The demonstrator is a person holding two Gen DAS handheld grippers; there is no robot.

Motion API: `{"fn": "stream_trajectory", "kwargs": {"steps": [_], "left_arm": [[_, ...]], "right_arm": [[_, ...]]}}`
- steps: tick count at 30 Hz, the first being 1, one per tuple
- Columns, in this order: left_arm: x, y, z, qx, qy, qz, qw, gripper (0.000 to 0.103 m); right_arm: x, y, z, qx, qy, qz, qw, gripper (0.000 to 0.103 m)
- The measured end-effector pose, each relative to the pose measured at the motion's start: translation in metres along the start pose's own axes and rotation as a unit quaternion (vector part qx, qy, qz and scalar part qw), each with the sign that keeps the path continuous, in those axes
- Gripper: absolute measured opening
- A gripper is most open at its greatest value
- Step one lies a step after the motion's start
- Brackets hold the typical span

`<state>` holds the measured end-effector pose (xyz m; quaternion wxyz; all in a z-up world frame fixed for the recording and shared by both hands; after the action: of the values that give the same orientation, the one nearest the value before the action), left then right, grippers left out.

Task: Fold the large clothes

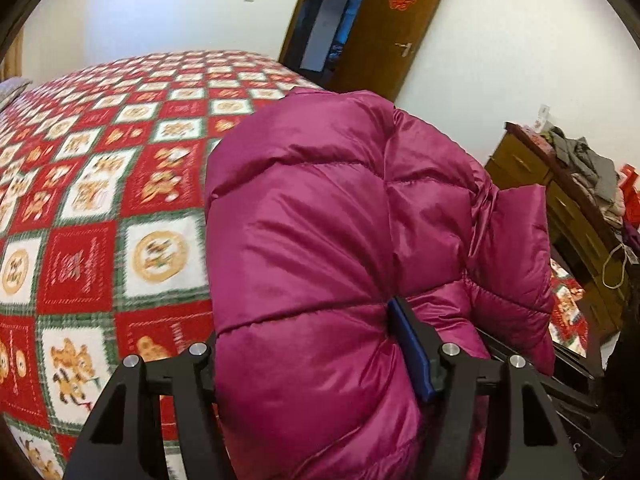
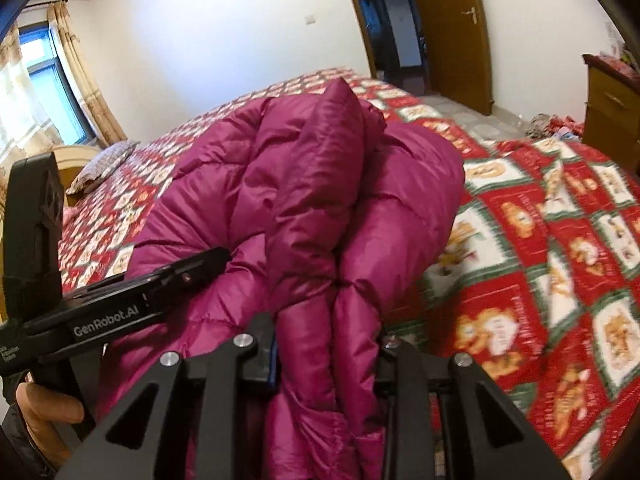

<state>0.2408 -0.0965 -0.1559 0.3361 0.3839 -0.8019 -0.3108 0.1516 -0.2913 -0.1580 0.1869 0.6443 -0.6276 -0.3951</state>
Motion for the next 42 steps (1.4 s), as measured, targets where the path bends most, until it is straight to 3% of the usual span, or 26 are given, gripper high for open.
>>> {"fn": "stream_trajectory", "kwargs": {"steps": [8, 15, 25, 32, 34, 36, 38, 42], "left_arm": [[0.07, -0.016, -0.031, 0.016, -0.047, 0.039, 0.998, 0.067], [0.135, -0.044, -0.049, 0.008, -0.093, 0.046, 0.9946, 0.067], [0.181, -0.093, -0.051, -0.032, -0.121, 0.016, 0.992, 0.067], [0.193, -0.12, -0.044, -0.043, -0.138, -0.038, 0.9888, 0.07], [0.195, -0.124, -0.041, -0.04, -0.136, -0.057, 0.9882, 0.075], [0.198, -0.128, -0.039, -0.041, -0.133, -0.069, 0.9878, 0.077], [0.2, -0.13, -0.039, -0.045, -0.136, -0.073, 0.987, 0.079], [0.201, -0.131, -0.038, -0.047, -0.139, -0.077, 0.9863, 0.08]], "right_arm": [[0.05, 0.045, -0.019, 0.058, -0.017, 0.057, 0.997, 0.03], [0.112, 0.064, -0.031, 0.074, -0.047, 0.099, 0.991, 0.03], [0.172, 0.054, -0.028, 0.049, -0.076, 0.137, 0.987, 0.029], [0.203, 0.036, -0.021, 0.025, -0.103, 0.128, 0.986, 0.029], [0.209, 0.035, -0.019, 0.022, -0.112, 0.122, 0.986, 0.033], [0.217, 0.039, -0.016, 0.019, -0.128, 0.124, 0.984, 0.044], [0.224, 0.047, -0.012, 0.02, -0.141, 0.129, 0.981, 0.049], [0.223, 0.08, -0.01, 0.05, -0.144, 0.169, 0.974, 0.05]]}}
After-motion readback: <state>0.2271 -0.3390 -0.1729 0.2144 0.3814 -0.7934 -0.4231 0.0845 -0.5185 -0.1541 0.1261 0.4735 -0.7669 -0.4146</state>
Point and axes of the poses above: each gripper's, at about its wrist camera, not at the fingertips, and y roughly against the way its jaws point, x to its right, z to its underside, the point moved 5 cm from there along -y, roughly the way its jaws point, and after that the axes turned 7 degrees about -x, right-handed, at the moved point
